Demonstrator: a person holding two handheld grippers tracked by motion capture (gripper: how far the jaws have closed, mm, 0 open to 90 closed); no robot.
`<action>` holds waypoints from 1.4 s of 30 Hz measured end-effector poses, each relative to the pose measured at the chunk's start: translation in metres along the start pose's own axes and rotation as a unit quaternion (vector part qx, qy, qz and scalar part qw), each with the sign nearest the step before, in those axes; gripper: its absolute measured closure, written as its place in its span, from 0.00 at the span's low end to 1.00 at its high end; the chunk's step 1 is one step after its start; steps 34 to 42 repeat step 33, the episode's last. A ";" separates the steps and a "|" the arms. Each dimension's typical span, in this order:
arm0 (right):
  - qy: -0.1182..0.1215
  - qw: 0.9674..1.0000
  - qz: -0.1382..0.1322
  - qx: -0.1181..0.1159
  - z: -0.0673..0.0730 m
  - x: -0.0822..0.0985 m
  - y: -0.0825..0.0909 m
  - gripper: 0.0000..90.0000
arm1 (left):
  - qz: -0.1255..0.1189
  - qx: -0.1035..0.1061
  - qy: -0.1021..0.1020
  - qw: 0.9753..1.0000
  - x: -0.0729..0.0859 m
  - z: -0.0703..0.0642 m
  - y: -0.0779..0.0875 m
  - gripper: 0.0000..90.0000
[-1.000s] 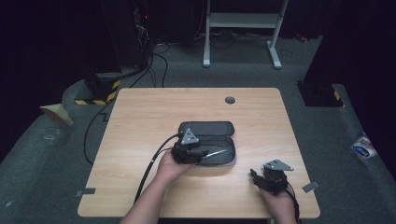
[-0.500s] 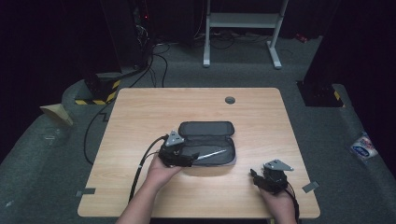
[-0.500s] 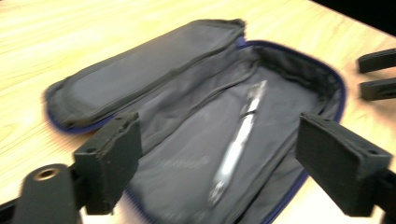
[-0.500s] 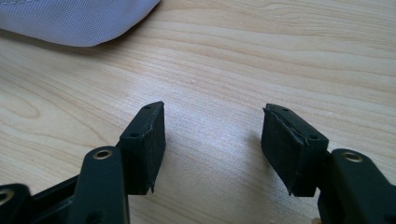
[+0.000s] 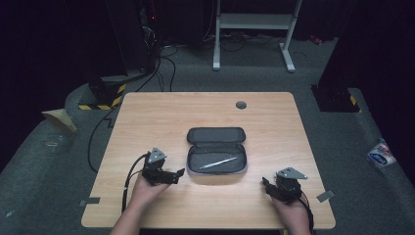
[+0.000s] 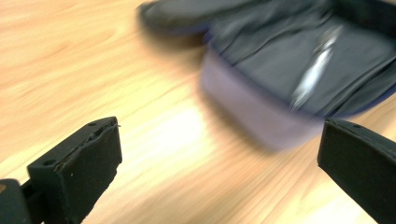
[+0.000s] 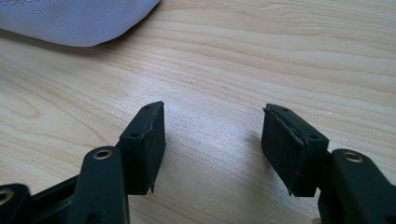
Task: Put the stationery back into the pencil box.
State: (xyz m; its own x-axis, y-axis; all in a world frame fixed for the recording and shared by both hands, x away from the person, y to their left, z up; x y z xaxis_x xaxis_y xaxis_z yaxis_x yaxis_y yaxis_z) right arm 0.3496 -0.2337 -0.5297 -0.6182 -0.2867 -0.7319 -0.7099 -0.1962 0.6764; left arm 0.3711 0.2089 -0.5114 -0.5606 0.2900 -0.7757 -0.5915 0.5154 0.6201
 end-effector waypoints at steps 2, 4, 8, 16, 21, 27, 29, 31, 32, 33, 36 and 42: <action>-0.001 1.000 0.000 0.000 0.000 0.000 0.000 0.44 | 0.007 -0.016 0.004 1.000 0.011 0.005 0.005 0.00; -0.002 1.000 0.001 0.001 0.000 0.000 0.000 0.44 | 0.018 -0.022 0.011 1.000 0.024 0.011 0.013 0.00; -0.002 1.000 0.000 0.001 0.000 0.000 0.000 0.44 | 0.040 -0.041 -0.009 0.998 0.044 0.010 0.024 0.00; -0.004 1.000 0.001 0.002 0.001 0.000 0.000 0.43 | 0.043 -0.070 0.022 0.996 0.058 0.011 0.033 0.02; -0.004 1.000 0.001 0.001 0.000 -0.001 -0.001 0.43 | 0.032 -0.070 0.022 0.997 0.057 0.013 0.033 0.11; -0.006 1.000 0.000 0.005 0.001 0.000 0.000 0.43 | 0.029 -0.068 0.020 0.997 0.057 0.014 0.034 0.15; -0.006 1.000 0.000 0.005 0.002 0.000 0.000 0.43 | 0.029 -0.067 0.018 0.997 0.057 0.015 0.034 0.15; -0.006 1.000 0.000 0.005 0.002 0.000 0.000 0.43 | 0.029 -0.068 0.018 0.997 0.057 0.015 0.034 0.16; -0.006 1.000 0.001 0.005 0.001 0.000 0.000 0.43 | 0.028 -0.068 0.018 0.997 0.057 0.015 0.034 0.16; -0.007 1.000 0.001 0.005 0.001 -0.001 0.000 0.43 | 0.027 -0.068 0.019 0.997 0.057 0.014 0.034 0.16; -0.007 1.000 0.001 0.005 0.001 -0.001 0.000 0.43 | 0.027 -0.068 0.019 0.997 0.057 0.014 0.034 0.16; -0.007 1.000 0.001 0.005 0.001 -0.001 0.000 0.43 | 0.027 -0.068 0.019 0.997 0.057 0.014 0.034 0.16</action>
Point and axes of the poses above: each handheld gripper's, and its own axes: y roughly backward along the jaws, x roughly out of its underside, z roughly to its left, the point moved 1 cm from there along -y, roughly forward along the jaws, and after that the axes turned 5 degrees about x, right-handed, at the moved point
